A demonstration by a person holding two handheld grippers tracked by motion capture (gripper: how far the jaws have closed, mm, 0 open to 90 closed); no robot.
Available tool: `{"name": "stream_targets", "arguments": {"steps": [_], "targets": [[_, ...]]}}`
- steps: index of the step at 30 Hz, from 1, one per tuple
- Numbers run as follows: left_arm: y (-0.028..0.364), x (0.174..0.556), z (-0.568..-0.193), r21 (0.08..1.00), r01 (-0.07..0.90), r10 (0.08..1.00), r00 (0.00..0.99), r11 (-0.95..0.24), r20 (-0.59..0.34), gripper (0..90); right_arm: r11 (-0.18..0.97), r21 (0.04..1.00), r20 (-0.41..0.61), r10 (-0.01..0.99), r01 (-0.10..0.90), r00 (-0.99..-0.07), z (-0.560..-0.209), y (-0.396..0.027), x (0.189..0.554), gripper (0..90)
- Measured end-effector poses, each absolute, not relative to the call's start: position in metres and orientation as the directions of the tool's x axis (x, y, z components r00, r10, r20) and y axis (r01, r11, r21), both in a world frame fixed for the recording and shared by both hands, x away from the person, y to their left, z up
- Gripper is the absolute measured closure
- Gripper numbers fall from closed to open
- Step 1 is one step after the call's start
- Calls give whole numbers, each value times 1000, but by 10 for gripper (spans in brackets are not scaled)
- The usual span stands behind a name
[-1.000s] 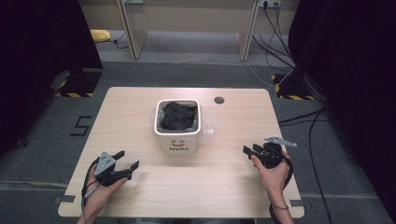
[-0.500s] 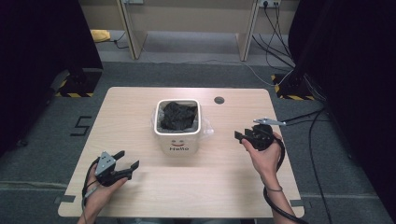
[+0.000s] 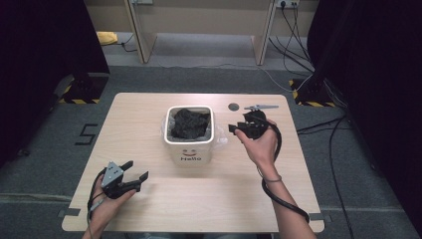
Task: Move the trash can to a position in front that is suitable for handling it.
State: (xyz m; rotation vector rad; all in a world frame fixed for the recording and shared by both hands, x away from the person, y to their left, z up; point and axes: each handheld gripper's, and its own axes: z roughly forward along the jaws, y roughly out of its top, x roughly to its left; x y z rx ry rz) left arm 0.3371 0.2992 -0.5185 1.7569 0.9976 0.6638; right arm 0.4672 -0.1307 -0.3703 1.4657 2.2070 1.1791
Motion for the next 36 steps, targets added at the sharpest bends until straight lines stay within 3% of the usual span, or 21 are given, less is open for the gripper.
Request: {"name": "stream_targets", "arguments": {"steps": [12,21,36], "targets": [[299,337,-519,925,329,855,518,-189,-9,238,196,687,243,846,700,-474,-362,-77,496,620],[299,337,-518,924,329,853,521,-193,-7,237,247,680,137,882,690,-451,-368,-51,504,679],[299,337,-518,925,328,851,525,-194,-8,238,193,650,66,949,735,-307,-369,-35,509,804]]}}
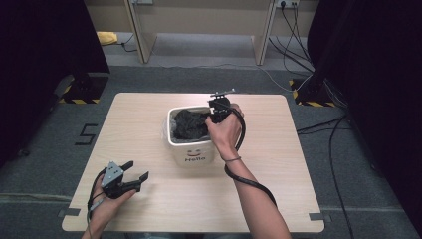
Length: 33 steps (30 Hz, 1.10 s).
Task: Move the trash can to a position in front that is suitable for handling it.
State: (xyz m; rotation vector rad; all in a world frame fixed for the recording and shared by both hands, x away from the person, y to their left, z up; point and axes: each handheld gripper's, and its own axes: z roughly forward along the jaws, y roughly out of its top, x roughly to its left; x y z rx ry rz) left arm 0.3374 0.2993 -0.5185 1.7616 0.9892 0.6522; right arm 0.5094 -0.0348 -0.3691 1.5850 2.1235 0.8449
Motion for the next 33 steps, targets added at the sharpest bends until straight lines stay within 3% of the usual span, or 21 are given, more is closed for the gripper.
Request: {"name": "stream_targets", "arguments": {"steps": [12,17,24,33], "targets": [[299,337,-518,925,326,850,527,-193,-8,238,106,643,4,990,759,-142,-366,-38,506,811],[300,338,-519,925,329,851,526,-189,-13,238,96,643,62,982,760,-176,-360,-47,500,733],[300,338,-518,925,327,851,525,-191,-10,238,79,612,176,957,787,-233,-353,-65,491,736],[300,337,-518,926,326,853,522,-190,-9,239,105,576,205,941,810,-268,-360,-73,486,775]]}}
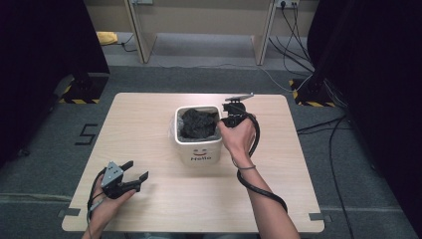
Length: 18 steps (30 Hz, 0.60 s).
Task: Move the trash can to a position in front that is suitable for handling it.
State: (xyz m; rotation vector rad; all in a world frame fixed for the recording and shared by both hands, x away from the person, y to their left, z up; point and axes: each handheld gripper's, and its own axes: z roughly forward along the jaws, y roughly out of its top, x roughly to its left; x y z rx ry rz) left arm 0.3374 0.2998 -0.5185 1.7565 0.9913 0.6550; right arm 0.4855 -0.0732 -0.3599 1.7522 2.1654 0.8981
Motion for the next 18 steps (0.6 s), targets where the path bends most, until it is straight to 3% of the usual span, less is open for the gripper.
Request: {"name": "stream_targets", "arguments": {"steps": [8,9,18], "targets": [[300,337,-518,927,326,853,523,-187,-11,239,107,584,198,943,805,-269,-354,-74,484,743],[300,338,-518,926,328,852,523,-188,-12,240,106,599,192,943,793,-272,-350,-74,484,705],[299,337,-518,924,328,855,519,-196,-3,241,137,630,170,936,765,-308,-346,-71,514,641]]}}
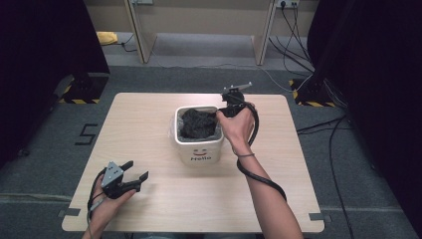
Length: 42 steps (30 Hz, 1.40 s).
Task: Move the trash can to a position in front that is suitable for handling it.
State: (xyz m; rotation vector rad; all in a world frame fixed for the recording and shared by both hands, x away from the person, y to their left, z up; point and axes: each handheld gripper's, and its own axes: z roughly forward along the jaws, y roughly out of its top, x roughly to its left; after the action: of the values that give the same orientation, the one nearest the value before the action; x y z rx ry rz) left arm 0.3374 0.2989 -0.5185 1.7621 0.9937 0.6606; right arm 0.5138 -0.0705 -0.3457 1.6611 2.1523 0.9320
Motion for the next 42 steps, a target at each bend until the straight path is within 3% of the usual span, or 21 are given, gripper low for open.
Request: {"name": "stream_targets", "arguments": {"steps": [30,42], "targets": [[300,336,-519,929,322,854,519,-183,-12,245,169,604,148,936,779,-319,-344,-71,531,608],[300,336,-519,929,321,853,521,-183,-12,246,215,563,89,944,798,-317,-358,-57,541,757]]}}
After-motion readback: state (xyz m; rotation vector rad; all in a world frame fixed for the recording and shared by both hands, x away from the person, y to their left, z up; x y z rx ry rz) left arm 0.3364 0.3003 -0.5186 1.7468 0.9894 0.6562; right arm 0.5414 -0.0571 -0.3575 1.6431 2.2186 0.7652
